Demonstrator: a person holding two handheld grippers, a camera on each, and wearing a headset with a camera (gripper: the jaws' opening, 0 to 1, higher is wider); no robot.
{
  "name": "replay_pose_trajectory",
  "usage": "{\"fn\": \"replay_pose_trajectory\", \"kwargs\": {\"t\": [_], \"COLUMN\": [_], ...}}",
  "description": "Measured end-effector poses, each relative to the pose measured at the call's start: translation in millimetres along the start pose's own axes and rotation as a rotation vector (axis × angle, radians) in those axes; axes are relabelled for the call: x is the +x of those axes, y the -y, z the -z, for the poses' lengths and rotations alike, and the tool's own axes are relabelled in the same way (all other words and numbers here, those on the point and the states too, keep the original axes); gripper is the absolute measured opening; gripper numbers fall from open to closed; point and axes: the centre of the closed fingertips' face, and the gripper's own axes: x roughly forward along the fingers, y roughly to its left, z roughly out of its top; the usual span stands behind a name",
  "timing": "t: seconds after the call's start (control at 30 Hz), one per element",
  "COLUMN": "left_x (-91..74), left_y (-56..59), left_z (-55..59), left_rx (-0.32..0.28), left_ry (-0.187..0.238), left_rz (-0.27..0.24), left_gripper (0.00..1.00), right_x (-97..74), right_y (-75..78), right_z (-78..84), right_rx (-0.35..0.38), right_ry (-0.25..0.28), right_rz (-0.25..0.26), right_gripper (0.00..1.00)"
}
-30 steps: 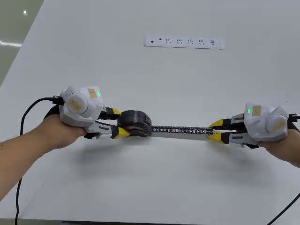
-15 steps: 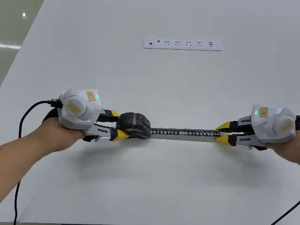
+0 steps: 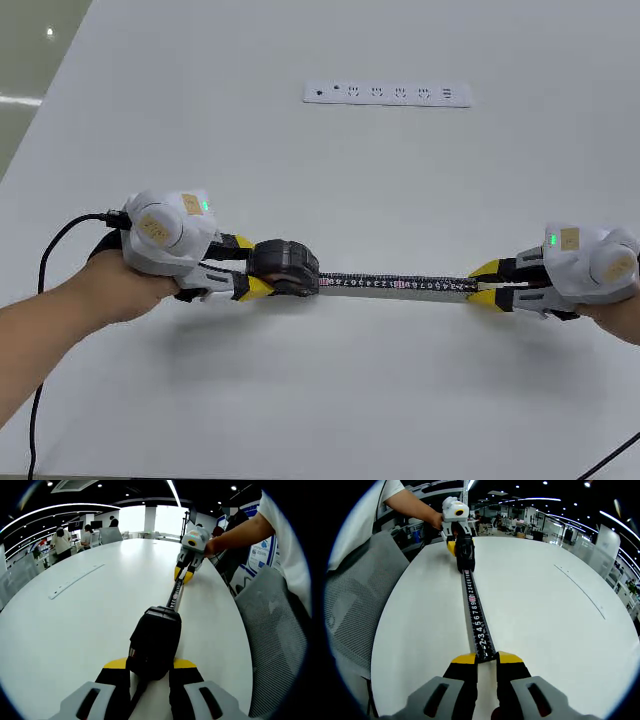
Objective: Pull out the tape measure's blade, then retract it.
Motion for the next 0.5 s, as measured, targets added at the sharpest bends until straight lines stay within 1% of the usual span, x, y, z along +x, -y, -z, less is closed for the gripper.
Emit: {"fn": "replay_pose_trajectory", "kwargs": {"t": [0.5], "left_x": [0.2], "left_y": [0.3], "left_z": [0.3], "left_rx": [0.001], "left_ry": [0.000], "left_rz": [0.000], "left_gripper": [0.26], "right_x": [-13.4], "right_y": [3.8], "right_z": [11.5], "right_rx": [0.010], "right_ry": [-0.028], "right_rz": [0.009], "right_gripper": [0.09]}}
